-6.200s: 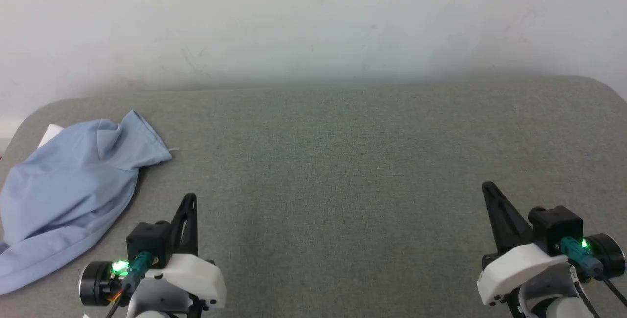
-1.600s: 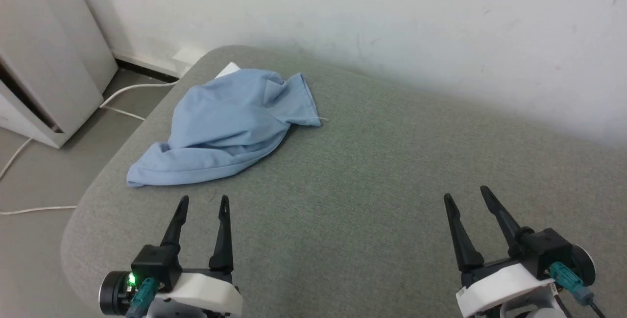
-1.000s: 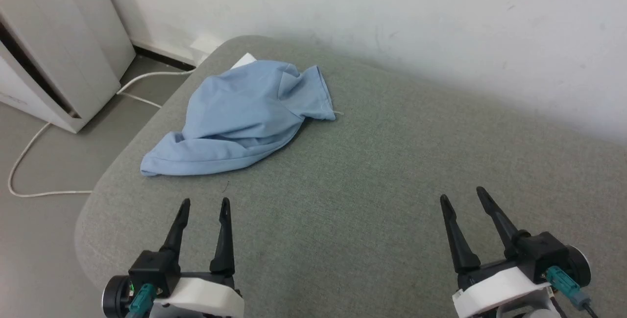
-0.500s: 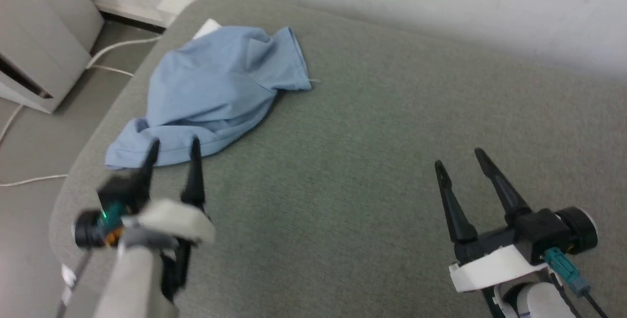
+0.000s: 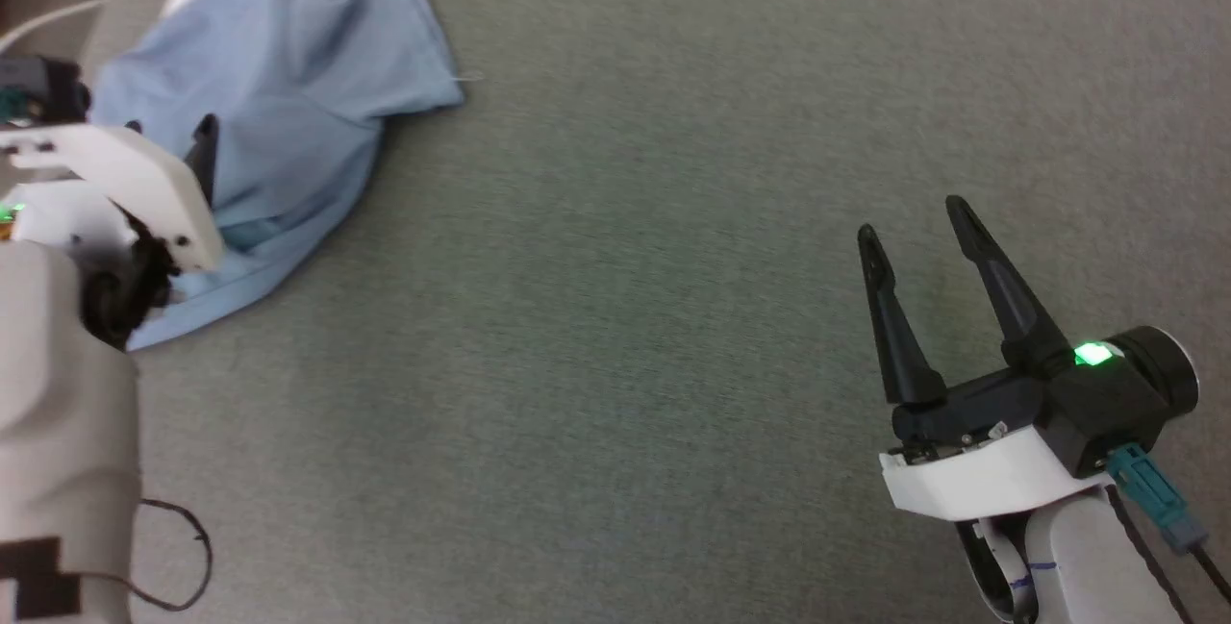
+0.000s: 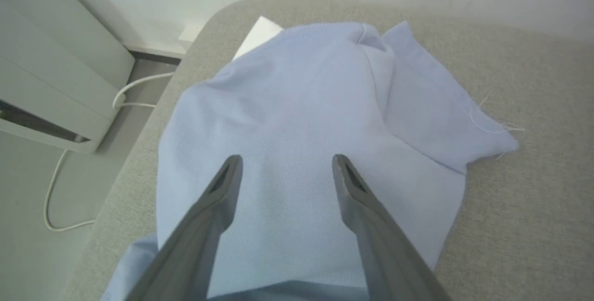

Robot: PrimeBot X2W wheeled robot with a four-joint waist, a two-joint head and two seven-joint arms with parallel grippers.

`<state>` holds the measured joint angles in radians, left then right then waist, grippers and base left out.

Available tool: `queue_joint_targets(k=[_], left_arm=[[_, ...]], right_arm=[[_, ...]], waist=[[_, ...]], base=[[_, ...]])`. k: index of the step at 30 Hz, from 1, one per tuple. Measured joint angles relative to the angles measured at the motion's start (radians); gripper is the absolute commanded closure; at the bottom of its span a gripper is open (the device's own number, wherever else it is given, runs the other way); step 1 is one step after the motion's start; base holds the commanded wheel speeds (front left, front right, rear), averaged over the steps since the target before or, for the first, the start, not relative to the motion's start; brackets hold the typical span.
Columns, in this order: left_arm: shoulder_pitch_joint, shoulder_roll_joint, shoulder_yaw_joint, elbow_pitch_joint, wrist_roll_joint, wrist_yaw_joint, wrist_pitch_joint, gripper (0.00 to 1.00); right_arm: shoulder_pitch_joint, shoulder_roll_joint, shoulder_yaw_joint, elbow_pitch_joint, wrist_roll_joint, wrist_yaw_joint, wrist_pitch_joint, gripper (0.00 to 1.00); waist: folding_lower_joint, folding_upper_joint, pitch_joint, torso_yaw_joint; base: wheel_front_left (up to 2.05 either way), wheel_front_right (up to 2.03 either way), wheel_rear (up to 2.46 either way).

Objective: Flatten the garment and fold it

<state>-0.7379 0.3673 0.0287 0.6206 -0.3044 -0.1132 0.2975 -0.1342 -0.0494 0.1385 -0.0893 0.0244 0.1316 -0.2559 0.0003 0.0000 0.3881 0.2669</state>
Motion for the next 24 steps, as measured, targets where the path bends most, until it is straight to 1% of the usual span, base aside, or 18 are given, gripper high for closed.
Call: queue_joint_targets(k=[4, 7, 10, 15, 16, 17, 20, 24], left_arm=[[-0.061, 0.053, -0.01, 0.075, -0.06, -0.01, 0.191, 0.0], [-0.094, 0.086, -0.005, 0.111, -0.112, -0.01, 0.304, 0.0], [-0.125, 0.122, 0.004, 0.133, -0.15, -0.01, 0.386, 0.0], [-0.143, 0.169, 0.018, 0.151, -0.189, -0.011, 0.463, 0.0], [-0.144, 0.174, 0.018, 0.151, -0.193, -0.011, 0.463, 0.89], [-0.144, 0.177, 0.019, 0.151, -0.2, -0.011, 0.463, 1.0], [-0.145, 0.178, 0.018, 0.15, -0.221, -0.011, 0.462, 1.0], [-0.132, 0.176, 0.006, 0.154, -0.226, -0.011, 0.412, 1.0]], right_arm=[[-0.01, 0.0, -0.004, -0.001, -0.002, 0.0, 0.0, 0.0], [-0.014, 0.0, -0.011, -0.002, 0.003, 0.0, 0.0, 0.0], [-0.019, 0.0, -0.011, -0.002, 0.003, 0.0, 0.0, 0.0], [-0.026, 0.0, -0.013, -0.002, 0.005, 0.0, -0.001, 0.0], [-0.026, 0.0, -0.015, -0.002, 0.005, 0.0, -0.001, 0.0], [-0.026, 0.0, -0.017, -0.002, 0.005, 0.0, -0.001, 0.0], [-0.026, 0.0, -0.023, -0.001, 0.005, 0.0, -0.001, 0.0], [-0.027, 0.0, -0.023, 0.007, 0.005, 0.0, -0.001, 0.0]], waist=[[0.0, 0.0, 0.046, -0.052], [-0.0002, 0.0, 0.078, -0.087], [-0.0003, 0.0, 0.106, -0.116], [-0.0005, 0.0001, 0.139, -0.155], [-0.0005, 0.0001, 0.143, -0.16], [-0.0005, 0.0, 0.147, -0.163], [-0.0004, 0.0, 0.146, -0.166], [-0.0002, 0.0, 0.124, -0.16]], base=[[0.0, 0.0, 0.0], [0.0, 0.0, 0.0], [0.0, 0.0, 0.0], [0.0, 0.0, 0.0], [0.0, 0.0, 0.0], [0.0, 0.0, 0.0], [0.0, 0.0, 0.0], [0.0, 0.0, 0.0]])
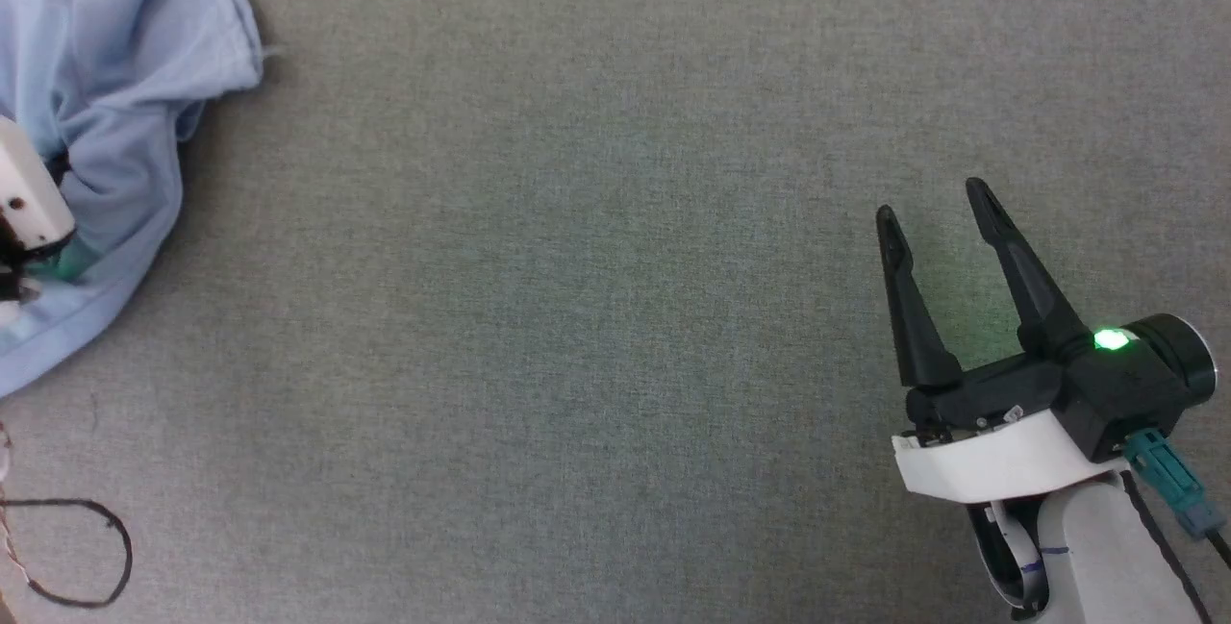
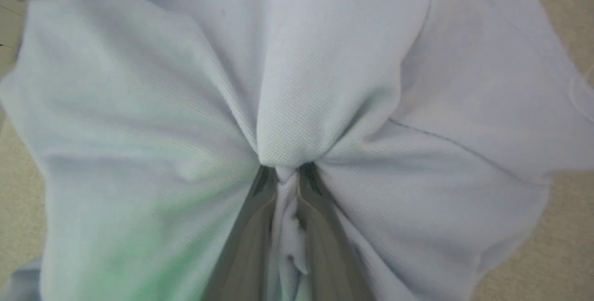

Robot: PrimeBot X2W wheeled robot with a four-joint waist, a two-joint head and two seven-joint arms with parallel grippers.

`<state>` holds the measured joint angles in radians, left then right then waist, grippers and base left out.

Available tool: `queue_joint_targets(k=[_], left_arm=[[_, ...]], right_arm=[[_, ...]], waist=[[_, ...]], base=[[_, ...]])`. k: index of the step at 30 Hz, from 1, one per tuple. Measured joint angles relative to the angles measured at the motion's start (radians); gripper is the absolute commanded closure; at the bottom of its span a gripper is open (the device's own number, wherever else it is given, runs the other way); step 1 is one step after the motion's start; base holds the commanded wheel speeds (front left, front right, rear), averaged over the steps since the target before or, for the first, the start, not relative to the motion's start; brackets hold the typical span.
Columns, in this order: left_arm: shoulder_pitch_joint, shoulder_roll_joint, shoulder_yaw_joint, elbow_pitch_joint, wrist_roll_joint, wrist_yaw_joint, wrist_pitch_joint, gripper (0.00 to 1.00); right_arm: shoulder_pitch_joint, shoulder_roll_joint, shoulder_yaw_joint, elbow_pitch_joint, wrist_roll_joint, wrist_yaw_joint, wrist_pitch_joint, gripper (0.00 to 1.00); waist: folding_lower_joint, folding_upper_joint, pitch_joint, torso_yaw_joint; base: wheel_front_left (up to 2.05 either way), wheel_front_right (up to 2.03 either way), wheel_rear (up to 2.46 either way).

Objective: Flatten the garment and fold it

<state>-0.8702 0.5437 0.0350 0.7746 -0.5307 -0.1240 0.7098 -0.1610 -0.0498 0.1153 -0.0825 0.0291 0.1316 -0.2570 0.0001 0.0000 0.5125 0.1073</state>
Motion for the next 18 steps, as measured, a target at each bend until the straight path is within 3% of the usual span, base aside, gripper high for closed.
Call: queue_joint_targets(k=[6, 14, 18], left_arm=[[0.039, -0.013, -0.021, -0.006, -0.034, 0.0, -0.134, 1.0], [0.054, -0.024, -0.065, -0.124, -0.069, 0.0, -0.448, 1.0], [0.094, -0.046, -0.102, -0.179, -0.092, 0.0, -0.541, 1.0]], right_arm=[[0.002, 0.0, 0.0, 0.022, 0.0, 0.0, 0.0, 0.0], [0.029, 0.0, -0.029, 0.061, 0.0, 0.0, 0.0, 0.0], [0.042, 0.0, -0.064, 0.084, 0.001, 0.0, 0.0, 0.0]], waist=[[0.0001, 0.0, -0.059, 0.012], [0.0, -0.0001, -0.168, 0.028], [-0.0001, 0.0, -0.228, 0.033]], base=[[0.0, 0.0, 0.0], [0.0, 0.0, 0.0], [0.0, 0.0, 0.0]])
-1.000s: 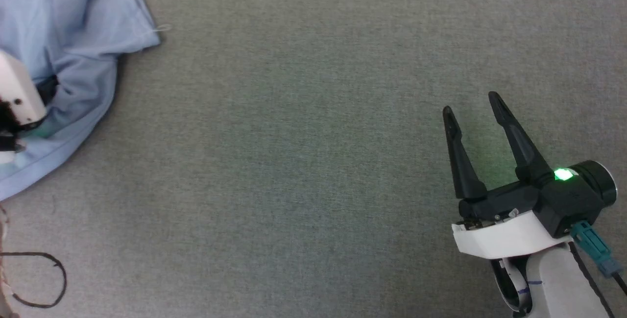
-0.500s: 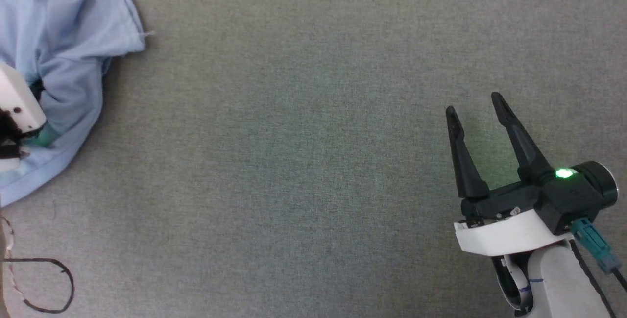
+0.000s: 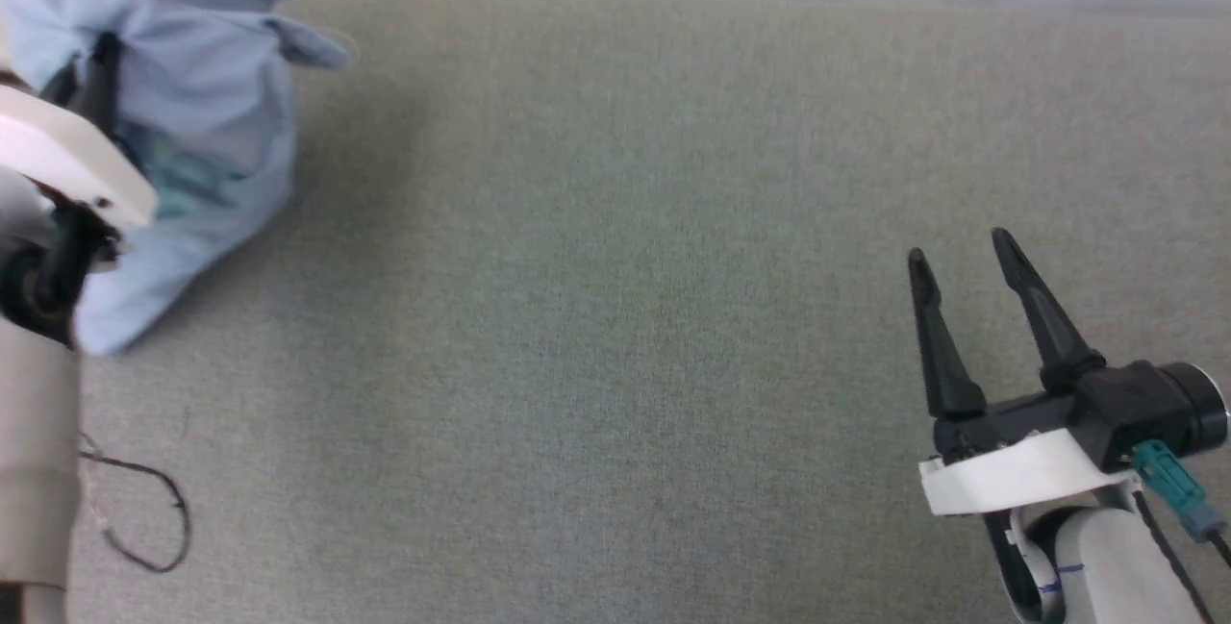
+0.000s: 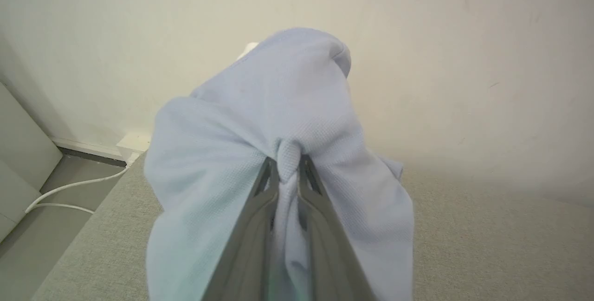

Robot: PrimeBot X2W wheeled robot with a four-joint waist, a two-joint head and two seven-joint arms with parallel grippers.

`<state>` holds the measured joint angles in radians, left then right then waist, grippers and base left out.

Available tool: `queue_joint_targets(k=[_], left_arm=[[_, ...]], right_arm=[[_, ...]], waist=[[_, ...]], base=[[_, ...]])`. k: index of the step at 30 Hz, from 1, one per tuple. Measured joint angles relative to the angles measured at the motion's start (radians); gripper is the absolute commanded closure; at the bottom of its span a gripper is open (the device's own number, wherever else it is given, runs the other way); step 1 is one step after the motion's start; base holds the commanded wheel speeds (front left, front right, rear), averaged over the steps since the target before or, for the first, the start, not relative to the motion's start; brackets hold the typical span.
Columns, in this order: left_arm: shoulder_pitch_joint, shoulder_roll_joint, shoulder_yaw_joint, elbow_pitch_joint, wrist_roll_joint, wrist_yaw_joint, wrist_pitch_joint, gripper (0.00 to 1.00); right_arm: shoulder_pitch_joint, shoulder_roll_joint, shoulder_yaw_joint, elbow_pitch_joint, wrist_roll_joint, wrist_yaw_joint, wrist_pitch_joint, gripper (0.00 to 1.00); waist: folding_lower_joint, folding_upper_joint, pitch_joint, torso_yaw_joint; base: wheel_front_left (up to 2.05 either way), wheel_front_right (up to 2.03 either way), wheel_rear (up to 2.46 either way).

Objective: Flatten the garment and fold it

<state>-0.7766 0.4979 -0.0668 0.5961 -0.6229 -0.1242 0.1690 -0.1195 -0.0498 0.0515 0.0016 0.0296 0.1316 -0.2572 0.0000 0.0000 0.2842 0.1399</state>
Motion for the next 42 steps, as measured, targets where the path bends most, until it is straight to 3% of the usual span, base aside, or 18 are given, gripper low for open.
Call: queue_joint_targets(k=[11, 22, 27, 34, 35, 36, 42], left_arm=[[0.105, -0.108, -0.084, -0.248, 0.0, 0.002, -0.134, 1.0], [0.179, -0.253, -0.226, -0.416, 0.037, 0.027, -0.142, 1.0], [0.209, -0.316, -0.329, -0.355, 0.094, 0.03, -0.161, 1.0], [0.243, -0.382, -0.451, -0.118, 0.107, 0.011, -0.189, 1.0], [0.243, -0.381, -0.468, -0.087, 0.114, 0.01, -0.193, 0.36], [0.243, -0.381, -0.485, -0.059, 0.125, 0.009, -0.199, 0.0], [0.235, -0.385, -0.532, 0.038, 0.131, 0.001, -0.285, 0.0]], right_arm=[[0.023, 0.0, -0.077, 0.035, 0.006, 0.0, 0.0, 0.0], [0.024, -0.002, -0.09, 0.049, 0.015, 0.0, 0.0, 0.0], [0.024, -0.002, -0.089, 0.058, 0.016, 0.0, 0.0, 0.0], [0.022, -0.002, -0.088, 0.069, 0.026, 0.0, 0.0, 0.0], [0.021, -0.002, -0.086, 0.071, 0.026, 0.0, 0.0, 0.0], [0.02, -0.002, -0.085, 0.075, 0.026, 0.0, 0.0, 0.0], [0.019, -0.002, -0.085, 0.108, 0.032, 0.0, 0.0, 0.0]], waist=[[-0.0003, 0.0, -0.151, -0.023], [-0.0001, 0.0, -0.191, -0.164], [0.0, 0.0, -0.183, -0.244], [0.0, 0.0, -0.144, -0.336], [0.0, 0.0, -0.135, -0.344], [0.0001, 0.0, -0.127, -0.352], [0.0002, 0.0, -0.102, -0.372]], base=[[0.0, 0.0, 0.0], [0.0, 0.0, 0.0], [0.0, 0.0, 0.0], [0.0, 0.0, 0.0], [0.0, 0.0, 0.0], [0.0, 0.0, 0.0], [0.0, 0.0, 0.0]])
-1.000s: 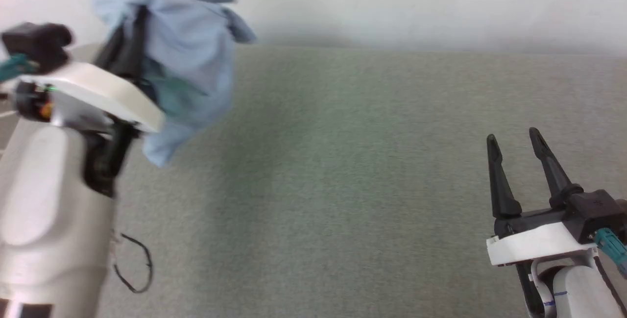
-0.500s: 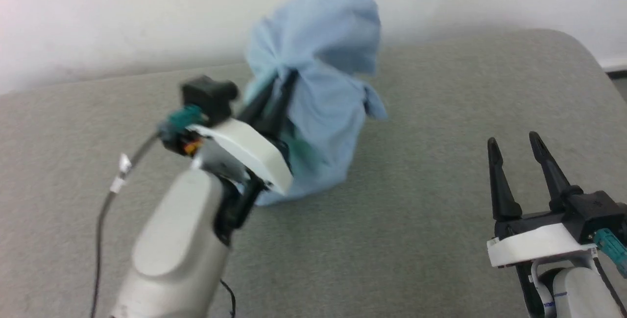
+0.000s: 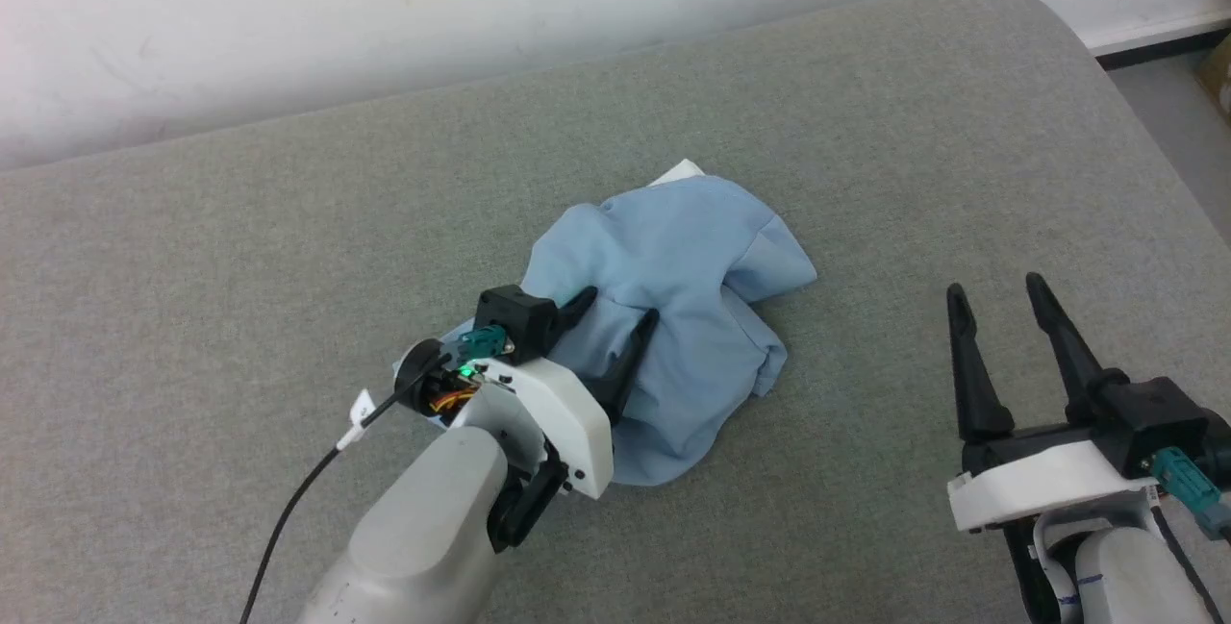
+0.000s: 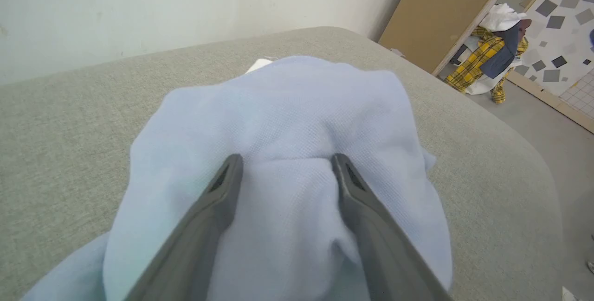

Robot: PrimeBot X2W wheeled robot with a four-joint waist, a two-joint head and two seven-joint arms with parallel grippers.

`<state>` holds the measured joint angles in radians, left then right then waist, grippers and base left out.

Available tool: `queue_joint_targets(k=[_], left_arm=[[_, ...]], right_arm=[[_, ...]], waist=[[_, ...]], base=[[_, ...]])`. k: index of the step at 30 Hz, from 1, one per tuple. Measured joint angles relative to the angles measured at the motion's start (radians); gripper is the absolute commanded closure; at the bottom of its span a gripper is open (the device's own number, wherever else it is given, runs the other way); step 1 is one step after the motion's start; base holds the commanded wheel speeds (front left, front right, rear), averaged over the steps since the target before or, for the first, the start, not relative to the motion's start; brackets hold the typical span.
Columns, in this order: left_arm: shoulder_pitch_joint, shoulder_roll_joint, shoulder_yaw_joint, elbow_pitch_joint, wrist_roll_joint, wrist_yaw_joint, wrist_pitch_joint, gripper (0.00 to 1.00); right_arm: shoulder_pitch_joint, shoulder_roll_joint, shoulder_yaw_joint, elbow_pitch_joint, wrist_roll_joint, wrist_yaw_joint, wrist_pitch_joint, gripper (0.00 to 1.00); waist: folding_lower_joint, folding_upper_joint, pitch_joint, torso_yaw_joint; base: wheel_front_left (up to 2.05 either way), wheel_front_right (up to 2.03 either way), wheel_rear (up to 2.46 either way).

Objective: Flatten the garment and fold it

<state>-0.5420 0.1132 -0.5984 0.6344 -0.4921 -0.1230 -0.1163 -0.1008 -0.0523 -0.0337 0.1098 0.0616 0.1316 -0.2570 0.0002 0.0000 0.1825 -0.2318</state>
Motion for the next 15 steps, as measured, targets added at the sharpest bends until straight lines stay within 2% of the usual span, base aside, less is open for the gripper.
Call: queue_joint_targets(k=[5, 9, 15], left_arm=[[-0.018, 0.002, 0.007, 0.009, -0.012, -0.001, -0.086, 0.0], [-0.018, 0.016, 0.051, -0.039, -0.019, 0.005, -0.123, 0.0], [0.043, 0.092, 0.155, -0.161, -0.024, 0.069, -0.14, 0.0]], right_arm=[[0.003, 0.0, 0.001, 0.023, 0.0, 0.0, 0.0, 0.0], [0.019, 0.0, -0.004, 0.036, -0.002, 0.0, 0.0, 0.0], [0.042, 0.0, -0.008, 0.053, -0.01, 0.0, 0.0, 0.0]], waist=[[-0.0001, 0.0, -0.021, 0.014], [-0.0001, 0.0, -0.051, 0.044], [-0.0002, 0.0, -0.104, 0.112]], base=[[0.0, 0.0, 0.0], [0.0, 0.0, 0.0], [0.0, 0.0, 0.0]])
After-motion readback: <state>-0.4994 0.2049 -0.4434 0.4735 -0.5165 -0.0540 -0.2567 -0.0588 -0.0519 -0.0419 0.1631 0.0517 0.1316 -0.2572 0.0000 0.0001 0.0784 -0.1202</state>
